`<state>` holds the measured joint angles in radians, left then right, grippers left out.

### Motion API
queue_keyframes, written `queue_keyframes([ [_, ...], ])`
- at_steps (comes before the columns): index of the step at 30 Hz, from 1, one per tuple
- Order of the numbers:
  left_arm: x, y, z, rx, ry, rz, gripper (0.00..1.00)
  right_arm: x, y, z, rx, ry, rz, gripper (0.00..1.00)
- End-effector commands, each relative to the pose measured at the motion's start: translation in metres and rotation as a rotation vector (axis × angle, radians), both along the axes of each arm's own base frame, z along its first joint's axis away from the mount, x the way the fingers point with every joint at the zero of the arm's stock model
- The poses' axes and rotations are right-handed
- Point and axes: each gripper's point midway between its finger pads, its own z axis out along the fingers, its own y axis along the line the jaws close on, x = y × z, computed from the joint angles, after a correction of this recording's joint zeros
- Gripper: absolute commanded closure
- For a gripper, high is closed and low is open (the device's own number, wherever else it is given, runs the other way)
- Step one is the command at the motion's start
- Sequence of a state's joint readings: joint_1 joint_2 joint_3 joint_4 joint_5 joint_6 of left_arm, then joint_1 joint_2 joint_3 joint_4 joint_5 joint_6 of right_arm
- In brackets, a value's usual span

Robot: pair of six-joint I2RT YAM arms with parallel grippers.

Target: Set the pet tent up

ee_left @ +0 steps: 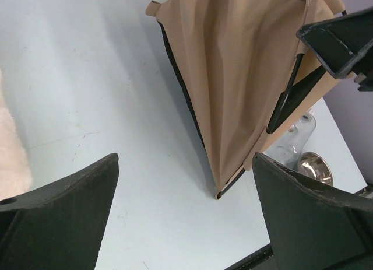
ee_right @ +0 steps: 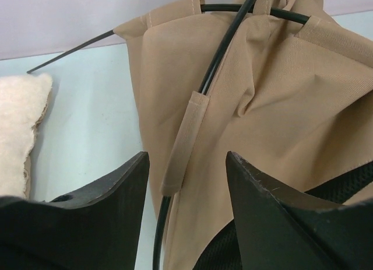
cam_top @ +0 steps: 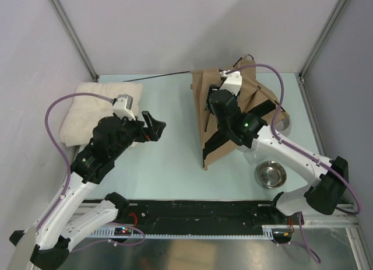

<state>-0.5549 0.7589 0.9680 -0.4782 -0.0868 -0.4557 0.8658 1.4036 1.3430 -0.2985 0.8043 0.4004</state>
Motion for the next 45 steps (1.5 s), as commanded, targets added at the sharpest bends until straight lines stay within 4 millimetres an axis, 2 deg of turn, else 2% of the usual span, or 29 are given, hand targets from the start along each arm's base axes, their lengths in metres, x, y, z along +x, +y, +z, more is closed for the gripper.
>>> queue_keyframes([
  [1, 0.001, 0.003, 0.008, -0.021, -0.026, 0.016, 0.0, 0.016, 0.006, 0.011, 0.049, -0.004, 0.008, 0.4],
  [3, 0.0, 0.003, 0.006, -0.015, -0.023, 0.013, 0.0, 0.021, 0.006, 0.006, 0.04, 0.013, 0.008, 0.41],
  [5, 0.0, 0.003, 0.004, -0.008, -0.019, 0.011, 0.0, 0.025, 0.008, 0.006, 0.037, 0.02, 0.008, 0.47],
  [9, -0.001, 0.004, 0.004, 0.001, -0.021, 0.008, 0.0, 0.025, 0.007, 0.012, 0.038, 0.022, 0.007, 0.81],
  [11, -0.001, 0.005, 0.005, 0.007, -0.025, 0.006, 0.0, 0.026, 0.005, 0.017, 0.028, 0.012, 0.0, 0.94],
  [13, -0.002, 0.006, 0.006, 0.012, -0.032, 0.007, 0.0, 0.026, 0.004, 0.023, 0.013, -0.005, -0.004, 0.98],
  [16, -0.002, 0.008, 0.01, 0.022, -0.044, 0.011, 0.0, 0.026, 0.002, 0.036, -0.027, -0.044, 0.004, 1.0],
  [20, -0.004, 0.013, 0.022, 0.039, -0.076, 0.017, 0.0, 0.024, 0.001, 0.063, -0.062, -0.126, 0.039, 1.0],
  [27, -0.019, 0.026, 0.07, 0.042, -0.213, 0.006, 0.0, 0.014, -0.004, 0.103, -0.075, -0.25, 0.144, 1.0],
  [34, -0.042, 0.043, 0.121, 0.03, -0.362, 0.007, 0.0, -0.005, -0.021, 0.139, -0.07, -0.348, 0.214, 1.0],
  [37, -0.049, 0.049, 0.136, 0.02, -0.397, 0.021, 0.0, -0.015, -0.028, 0.151, -0.069, -0.392, 0.286, 1.0],
  [40, -0.055, 0.054, 0.147, 0.007, -0.417, 0.027, 0.0, -0.022, -0.033, 0.155, -0.049, -0.422, 0.361, 1.0],
  [45, -0.059, 0.055, 0.153, -0.008, -0.42, 0.024, 0.0, -0.028, -0.043, 0.161, -0.043, -0.437, 0.429, 1.0],
])
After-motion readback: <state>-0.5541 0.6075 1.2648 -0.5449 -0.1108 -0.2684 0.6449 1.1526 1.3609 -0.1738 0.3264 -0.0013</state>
